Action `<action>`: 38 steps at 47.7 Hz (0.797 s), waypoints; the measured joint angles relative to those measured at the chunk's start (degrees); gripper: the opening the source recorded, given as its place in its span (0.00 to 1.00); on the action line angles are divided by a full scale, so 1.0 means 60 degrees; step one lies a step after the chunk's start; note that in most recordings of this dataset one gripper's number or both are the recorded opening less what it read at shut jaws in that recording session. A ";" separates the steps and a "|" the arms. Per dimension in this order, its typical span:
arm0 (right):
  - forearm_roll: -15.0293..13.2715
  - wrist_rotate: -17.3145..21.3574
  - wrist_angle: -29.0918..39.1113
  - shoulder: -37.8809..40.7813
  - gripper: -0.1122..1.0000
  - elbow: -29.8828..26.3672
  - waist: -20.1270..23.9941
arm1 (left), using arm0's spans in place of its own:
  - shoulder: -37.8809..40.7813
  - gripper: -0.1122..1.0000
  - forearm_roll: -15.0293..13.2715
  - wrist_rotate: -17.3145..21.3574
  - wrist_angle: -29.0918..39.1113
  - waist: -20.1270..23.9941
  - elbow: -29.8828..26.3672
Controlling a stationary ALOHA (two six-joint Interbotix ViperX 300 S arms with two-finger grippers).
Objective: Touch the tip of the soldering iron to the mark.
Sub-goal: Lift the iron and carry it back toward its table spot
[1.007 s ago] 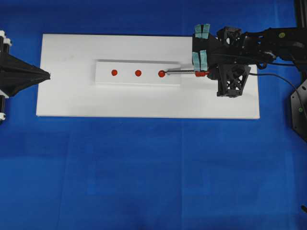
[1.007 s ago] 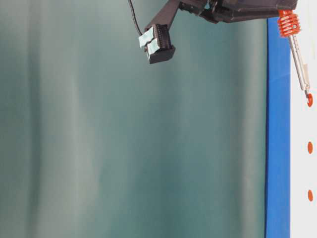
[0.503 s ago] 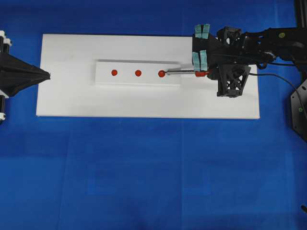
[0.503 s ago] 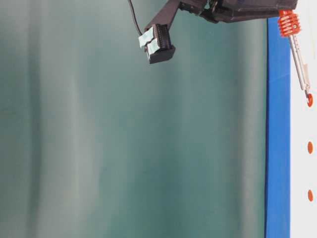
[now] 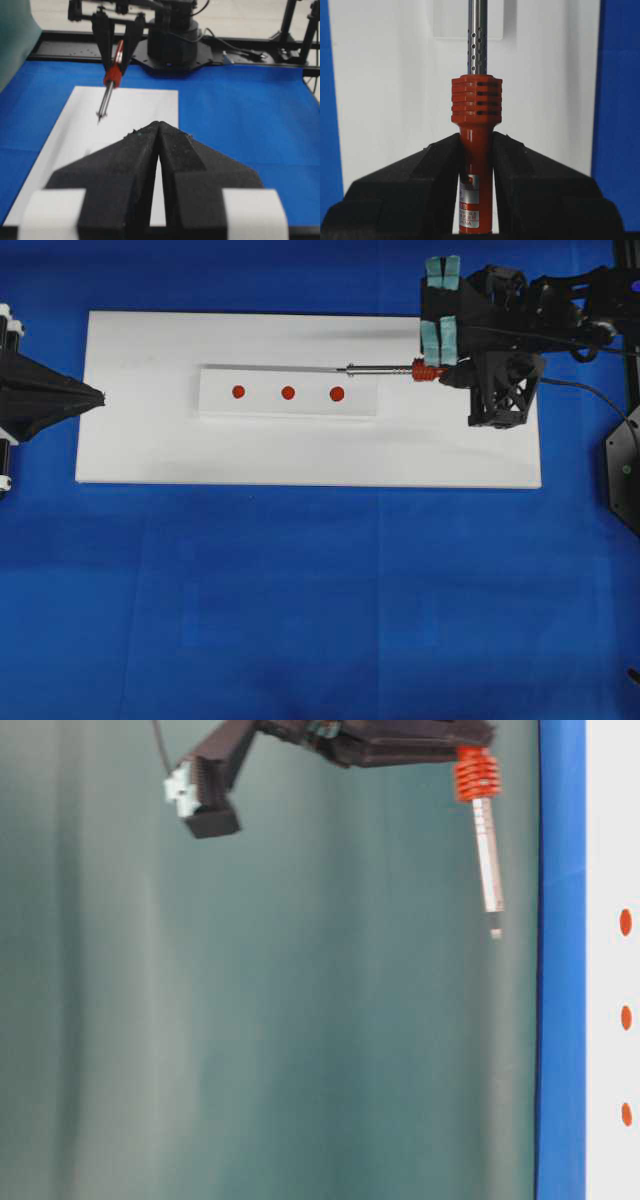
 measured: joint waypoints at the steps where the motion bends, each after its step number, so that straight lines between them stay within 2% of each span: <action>1: -0.0015 0.0000 0.0059 -0.0029 0.16 -0.0029 0.0000 | 0.0000 0.10 -0.0015 0.0000 0.0000 0.0000 -0.0015; 24: -0.0132 0.0000 0.0278 -0.0322 0.16 -0.0176 0.0000 | 0.0000 0.10 0.0000 0.0000 -0.0015 0.0000 -0.0015; 32: -0.0132 0.0308 0.0278 -0.0322 0.16 -0.0176 0.0015 | 0.0000 0.10 0.0000 0.0000 -0.0015 0.0000 -0.0015; 38: -0.0146 0.0806 0.0278 -0.0454 0.16 -0.0146 0.0117 | 0.0000 0.10 -0.0015 0.0000 -0.0015 0.0000 0.0000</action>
